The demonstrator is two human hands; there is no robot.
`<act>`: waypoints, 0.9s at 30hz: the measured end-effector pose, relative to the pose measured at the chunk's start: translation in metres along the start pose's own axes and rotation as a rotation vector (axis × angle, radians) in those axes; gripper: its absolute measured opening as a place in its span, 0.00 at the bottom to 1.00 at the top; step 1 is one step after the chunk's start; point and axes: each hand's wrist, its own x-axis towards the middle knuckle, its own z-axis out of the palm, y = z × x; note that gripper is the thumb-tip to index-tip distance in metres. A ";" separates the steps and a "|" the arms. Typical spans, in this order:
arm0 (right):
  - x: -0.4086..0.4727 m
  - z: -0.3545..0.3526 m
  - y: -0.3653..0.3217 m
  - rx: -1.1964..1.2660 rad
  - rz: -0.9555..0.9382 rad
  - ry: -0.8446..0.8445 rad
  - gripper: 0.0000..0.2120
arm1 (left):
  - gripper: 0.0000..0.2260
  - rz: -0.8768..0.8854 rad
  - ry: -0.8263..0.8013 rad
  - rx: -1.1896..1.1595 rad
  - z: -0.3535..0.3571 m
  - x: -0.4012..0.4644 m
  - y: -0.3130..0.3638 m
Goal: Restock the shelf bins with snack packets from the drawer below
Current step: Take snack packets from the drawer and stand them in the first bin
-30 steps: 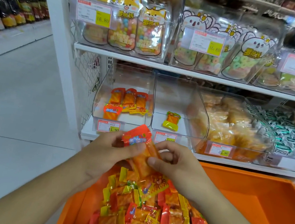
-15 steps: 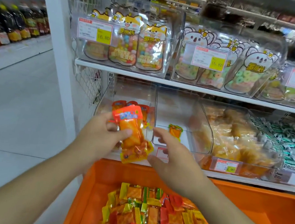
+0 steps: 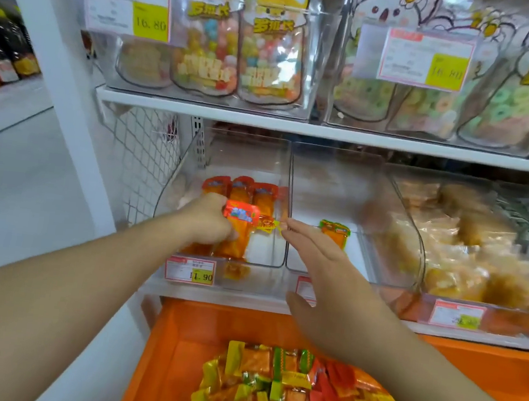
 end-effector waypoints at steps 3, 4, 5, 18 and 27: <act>-0.001 0.002 0.001 0.013 0.003 -0.001 0.41 | 0.14 -0.013 -0.002 0.058 0.004 0.006 -0.008; -0.001 0.002 0.001 0.016 0.005 0.002 0.41 | 0.15 -0.013 0.001 0.094 0.004 0.007 -0.009; -0.001 0.003 0.001 0.016 0.005 0.006 0.41 | 0.15 -0.022 -0.007 0.127 0.002 0.008 -0.010; -0.001 0.003 -0.004 0.000 0.013 0.013 0.41 | 0.28 -0.040 0.078 0.454 0.005 -0.002 -0.004; -0.002 0.001 -0.003 0.001 0.026 0.003 0.41 | 0.31 0.163 0.011 0.452 0.006 -0.002 -0.008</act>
